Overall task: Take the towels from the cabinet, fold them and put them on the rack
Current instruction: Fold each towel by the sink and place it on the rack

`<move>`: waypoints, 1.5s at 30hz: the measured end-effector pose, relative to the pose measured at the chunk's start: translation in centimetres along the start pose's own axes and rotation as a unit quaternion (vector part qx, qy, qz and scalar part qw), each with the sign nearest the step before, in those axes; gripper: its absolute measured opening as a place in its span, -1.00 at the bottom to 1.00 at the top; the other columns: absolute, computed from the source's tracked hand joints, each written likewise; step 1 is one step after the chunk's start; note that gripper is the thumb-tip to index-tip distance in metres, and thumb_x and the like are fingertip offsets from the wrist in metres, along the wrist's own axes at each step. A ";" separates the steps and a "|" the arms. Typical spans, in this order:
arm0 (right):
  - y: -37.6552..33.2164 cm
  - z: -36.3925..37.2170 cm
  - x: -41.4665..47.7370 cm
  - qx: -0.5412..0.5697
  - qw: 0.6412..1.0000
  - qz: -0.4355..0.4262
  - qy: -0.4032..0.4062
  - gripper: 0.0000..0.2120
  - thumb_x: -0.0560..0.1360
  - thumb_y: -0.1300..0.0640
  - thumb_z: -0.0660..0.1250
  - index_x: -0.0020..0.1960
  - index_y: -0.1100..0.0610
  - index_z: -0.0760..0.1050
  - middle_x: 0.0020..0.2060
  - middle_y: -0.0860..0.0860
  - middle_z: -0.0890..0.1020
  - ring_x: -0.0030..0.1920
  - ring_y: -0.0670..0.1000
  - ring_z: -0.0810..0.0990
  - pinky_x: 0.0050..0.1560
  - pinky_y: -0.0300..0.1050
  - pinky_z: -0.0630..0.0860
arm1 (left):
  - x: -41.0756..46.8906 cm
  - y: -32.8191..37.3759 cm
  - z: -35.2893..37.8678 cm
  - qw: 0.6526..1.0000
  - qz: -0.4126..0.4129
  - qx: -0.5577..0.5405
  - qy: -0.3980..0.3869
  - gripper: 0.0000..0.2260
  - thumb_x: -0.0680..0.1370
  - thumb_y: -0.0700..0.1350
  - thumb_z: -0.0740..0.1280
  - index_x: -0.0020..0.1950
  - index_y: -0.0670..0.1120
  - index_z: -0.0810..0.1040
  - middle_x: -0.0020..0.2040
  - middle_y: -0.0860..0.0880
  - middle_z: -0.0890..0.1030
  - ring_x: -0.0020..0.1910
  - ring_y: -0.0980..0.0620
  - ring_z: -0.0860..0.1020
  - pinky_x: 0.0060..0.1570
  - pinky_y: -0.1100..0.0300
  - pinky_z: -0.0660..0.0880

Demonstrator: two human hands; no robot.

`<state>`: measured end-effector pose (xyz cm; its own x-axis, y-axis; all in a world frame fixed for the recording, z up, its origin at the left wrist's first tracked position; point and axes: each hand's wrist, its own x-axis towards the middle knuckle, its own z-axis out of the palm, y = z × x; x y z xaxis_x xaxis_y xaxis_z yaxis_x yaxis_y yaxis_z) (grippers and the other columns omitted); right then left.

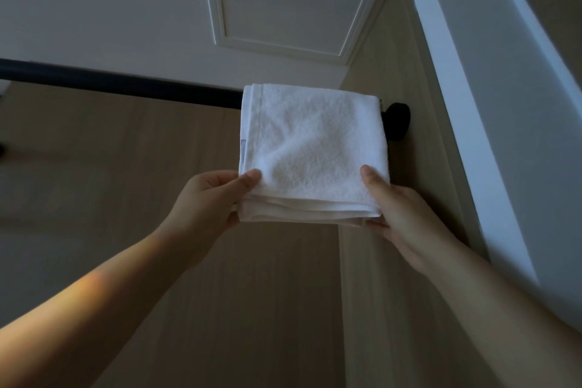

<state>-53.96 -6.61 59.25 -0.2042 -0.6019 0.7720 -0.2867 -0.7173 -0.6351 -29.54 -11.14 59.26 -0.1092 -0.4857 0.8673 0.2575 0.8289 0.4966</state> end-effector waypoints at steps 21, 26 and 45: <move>-1.6 0.1 -0.2 -0.022 0.999 -0.042 0.012 -0.61 0.49 -0.12 0.39 0.21 0.08 0.59 -0.03 0.01 0.72 0.00 0.04 0.70 0.17 0.09 0.58 | 3.3 6.2 0.6 0.886 0.198 0.365 0.209 -0.74 0.48 0.16 0.38 0.01 0.02 0.58 0.04 0.05 0.59 -0.02 0.10 0.56 -0.22 0.37 0.34; -5.3 0.4 1.6 -0.067 0.994 -0.055 0.071 -0.67 0.53 -0.21 0.29 0.09 0.02 0.53 -0.10 -0.02 0.64 -0.12 0.00 0.61 -0.23 -0.11 0.46 | 6.2 9.1 2.2 0.883 0.170 0.383 0.212 -0.71 0.51 0.11 0.39 -0.20 -0.11 0.65 -0.33 0.08 0.58 -0.34 0.17 0.51 -0.34 0.28 0.41; -8.6 -0.2 6.3 -0.123 0.979 -0.073 0.147 -0.56 0.61 -0.04 0.18 0.24 0.30 0.51 0.12 0.23 0.60 0.09 0.19 0.57 -0.09 -0.14 0.37 | 9.6 12.9 2.9 0.896 0.038 0.375 0.234 -0.73 0.42 -0.21 0.46 -0.37 -0.18 0.40 -0.43 -0.07 0.44 -0.49 0.02 0.43 -0.65 0.34 0.34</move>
<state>-52.96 -4.11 69.58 -0.3937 -0.3459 0.8517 -0.5427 -0.6603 -0.5191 -30.04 -4.30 74.07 0.3419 -0.3376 0.8770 -0.4900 0.7323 0.4729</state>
